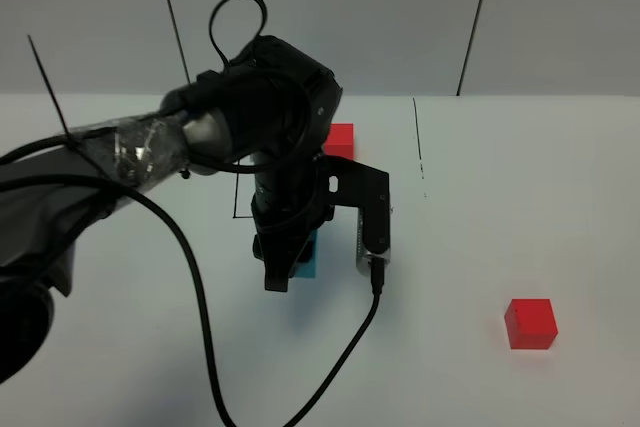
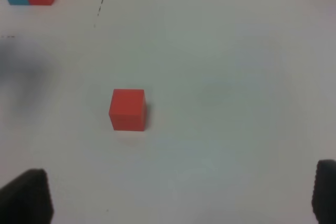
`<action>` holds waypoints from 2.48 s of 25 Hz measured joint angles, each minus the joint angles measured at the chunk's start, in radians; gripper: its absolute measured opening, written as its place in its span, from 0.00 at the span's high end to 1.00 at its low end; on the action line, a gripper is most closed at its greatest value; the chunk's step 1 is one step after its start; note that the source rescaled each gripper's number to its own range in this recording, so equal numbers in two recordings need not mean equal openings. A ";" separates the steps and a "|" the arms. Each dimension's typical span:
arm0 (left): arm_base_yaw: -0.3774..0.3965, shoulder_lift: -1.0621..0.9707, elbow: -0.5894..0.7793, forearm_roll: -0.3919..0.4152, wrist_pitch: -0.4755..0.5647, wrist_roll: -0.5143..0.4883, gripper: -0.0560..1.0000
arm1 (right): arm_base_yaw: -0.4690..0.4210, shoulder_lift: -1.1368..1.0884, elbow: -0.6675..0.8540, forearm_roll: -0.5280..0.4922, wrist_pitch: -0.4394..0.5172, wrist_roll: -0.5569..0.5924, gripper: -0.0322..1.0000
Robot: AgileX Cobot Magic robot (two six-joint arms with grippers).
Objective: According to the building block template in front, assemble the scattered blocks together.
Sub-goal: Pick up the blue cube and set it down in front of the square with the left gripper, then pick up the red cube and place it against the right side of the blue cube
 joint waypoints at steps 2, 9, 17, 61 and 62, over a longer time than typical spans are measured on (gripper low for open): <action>-0.007 0.033 -0.009 0.006 -0.005 0.011 0.95 | 0.000 0.000 0.000 0.000 0.000 0.000 0.00; -0.009 0.121 -0.014 -0.032 -0.038 0.012 0.95 | 0.000 0.000 0.000 0.000 0.000 0.000 0.00; -0.010 0.146 -0.015 -0.046 -0.066 -0.074 0.95 | 0.000 0.000 0.000 0.000 0.000 0.000 0.00; 0.078 -0.108 -0.011 -0.058 -0.005 -0.377 0.03 | 0.000 0.000 0.000 -0.001 0.000 0.000 0.00; 0.112 -0.134 0.007 -0.058 -0.011 -0.398 0.04 | 0.000 0.000 0.000 -0.001 0.000 0.000 0.00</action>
